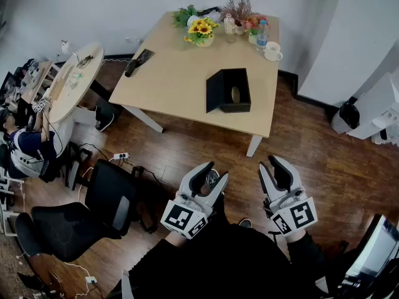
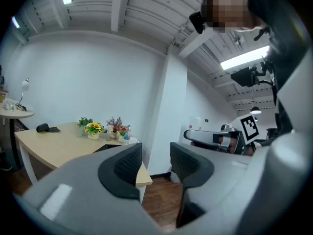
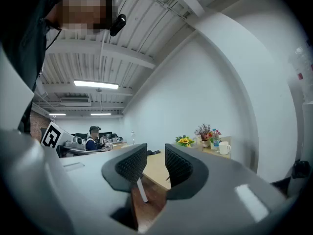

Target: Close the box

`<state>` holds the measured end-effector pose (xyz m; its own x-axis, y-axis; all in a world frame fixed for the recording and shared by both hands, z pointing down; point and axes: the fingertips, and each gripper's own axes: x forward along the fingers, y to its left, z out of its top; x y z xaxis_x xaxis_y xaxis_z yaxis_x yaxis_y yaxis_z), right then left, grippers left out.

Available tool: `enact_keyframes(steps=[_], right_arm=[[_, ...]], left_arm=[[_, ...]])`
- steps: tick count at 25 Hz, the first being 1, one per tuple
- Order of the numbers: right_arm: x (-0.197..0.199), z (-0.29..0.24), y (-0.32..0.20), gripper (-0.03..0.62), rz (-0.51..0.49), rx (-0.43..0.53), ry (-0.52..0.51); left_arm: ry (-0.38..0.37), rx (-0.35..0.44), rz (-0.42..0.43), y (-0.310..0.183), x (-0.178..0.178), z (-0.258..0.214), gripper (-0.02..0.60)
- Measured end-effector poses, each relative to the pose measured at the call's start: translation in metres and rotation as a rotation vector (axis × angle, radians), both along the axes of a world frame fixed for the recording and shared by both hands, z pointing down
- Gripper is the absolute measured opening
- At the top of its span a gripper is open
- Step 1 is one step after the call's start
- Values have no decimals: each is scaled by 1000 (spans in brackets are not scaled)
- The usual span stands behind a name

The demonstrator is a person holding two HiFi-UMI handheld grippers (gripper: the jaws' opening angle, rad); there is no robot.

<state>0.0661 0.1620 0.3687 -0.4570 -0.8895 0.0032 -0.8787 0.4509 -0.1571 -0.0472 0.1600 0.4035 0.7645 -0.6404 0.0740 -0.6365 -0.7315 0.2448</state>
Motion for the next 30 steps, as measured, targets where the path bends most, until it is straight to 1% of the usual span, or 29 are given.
enact_keyframes(steps=[2,3,5,6,7,9,11,12,14,15,16,17,19,20,21,22,24,27,28,30], right_arm=[[0,15,-41,105,26,0,15],[0,23,-62,109,43,-5,21],[0,40,-106,122,85,-31,34],[1,47,-129,126,105,-52,42],[3,53,-152,132,124,-76,51],[9,64,-191,132,165,-125,69],[16,79,-228,132,205,-163,104],[19,90,-244,132,216,-182,126],[26,115,-274,132,216,-230,155],[29,129,-288,132,209,-256,161],[32,142,-302,132,201,-283,164],[34,155,-315,132,190,-308,166],[36,178,-336,132,163,-350,174],[37,187,-344,132,149,-362,183],[37,194,-351,131,136,-366,193],[37,199,-357,129,126,-367,198],[33,206,-363,127,114,-365,203],[20,211,-366,119,77,-347,251],[15,213,-366,115,58,-340,276],[8,216,-365,115,36,-327,318]], left_arm=[[16,27,10,-42,-6,13,195],[9,45,18,-64,-10,20,215],[-42,75,47,-111,-17,38,241],[-65,75,73,-135,-18,48,256],[-72,62,104,-158,-18,58,264],[-51,-12,163,-194,-17,82,268],[-20,-140,187,-219,-20,113,270],[7,-225,183,-228,-20,130,270],[107,-418,136,-243,-21,163,270],[166,-498,86,-253,-24,176,270],[223,-557,21,-265,-30,187,270],[276,-597,-51,-280,-40,194,270],[369,-640,-184,-310,-63,202,270],[404,-649,-222,-324,-72,202,270],[430,-652,-235,-336,-77,201,268],[450,-653,-226,-346,-79,200,268],[477,-659,-168,-363,-72,198,267],[478,-691,-94,-378,-50,199,264],[474,-702,-81,-378,-42,198,264],[464,-716,-67,-363,-33,191,264]])
